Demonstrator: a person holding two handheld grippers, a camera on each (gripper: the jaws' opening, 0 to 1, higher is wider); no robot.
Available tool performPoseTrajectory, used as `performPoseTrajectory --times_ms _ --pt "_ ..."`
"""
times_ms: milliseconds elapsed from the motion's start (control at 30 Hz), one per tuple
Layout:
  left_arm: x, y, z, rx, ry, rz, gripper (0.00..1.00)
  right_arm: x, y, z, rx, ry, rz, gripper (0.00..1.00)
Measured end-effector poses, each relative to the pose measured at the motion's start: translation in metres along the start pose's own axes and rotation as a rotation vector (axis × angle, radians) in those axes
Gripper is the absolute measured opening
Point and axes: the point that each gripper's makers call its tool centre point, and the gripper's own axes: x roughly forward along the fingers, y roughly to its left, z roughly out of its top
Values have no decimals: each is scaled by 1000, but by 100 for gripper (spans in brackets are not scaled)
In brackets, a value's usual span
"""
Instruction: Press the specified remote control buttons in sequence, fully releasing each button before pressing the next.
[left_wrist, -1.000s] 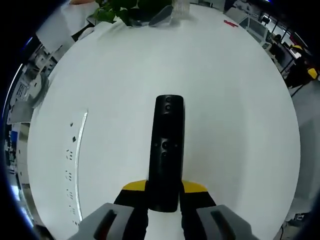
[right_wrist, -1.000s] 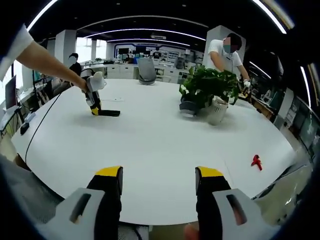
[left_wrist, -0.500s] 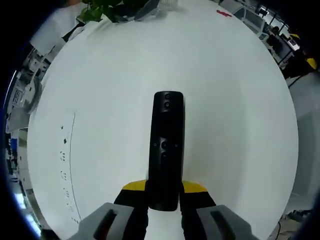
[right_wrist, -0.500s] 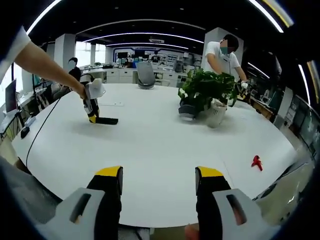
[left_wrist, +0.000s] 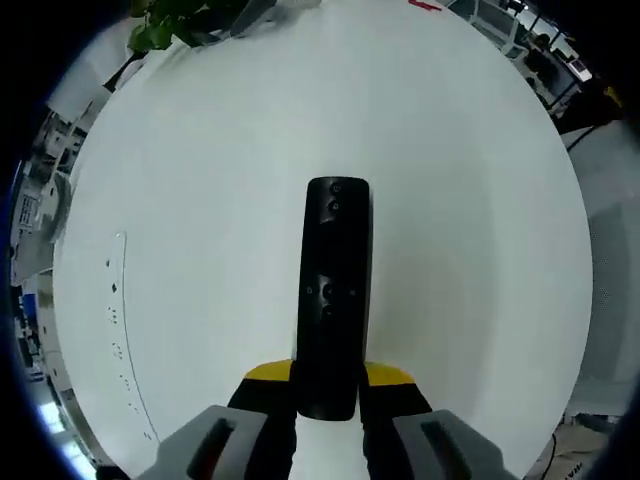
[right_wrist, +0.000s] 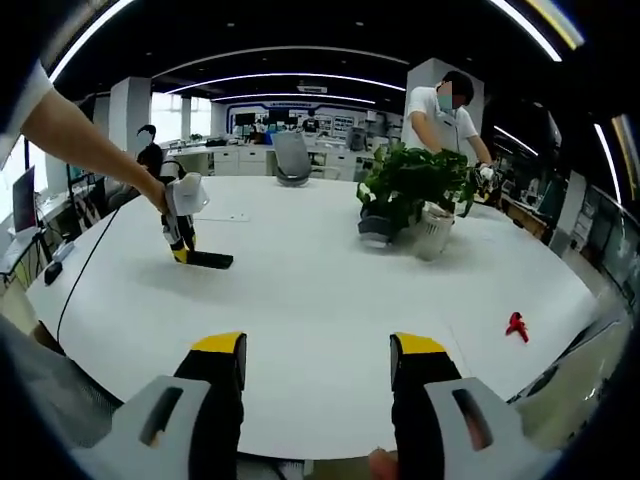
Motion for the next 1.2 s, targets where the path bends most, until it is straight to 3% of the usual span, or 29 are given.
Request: performPoseTrajectory --times_ms 1200 --pt "-4 -104 -9 -38 -24 3 23 -6 8 10 -45 -63 25 56"
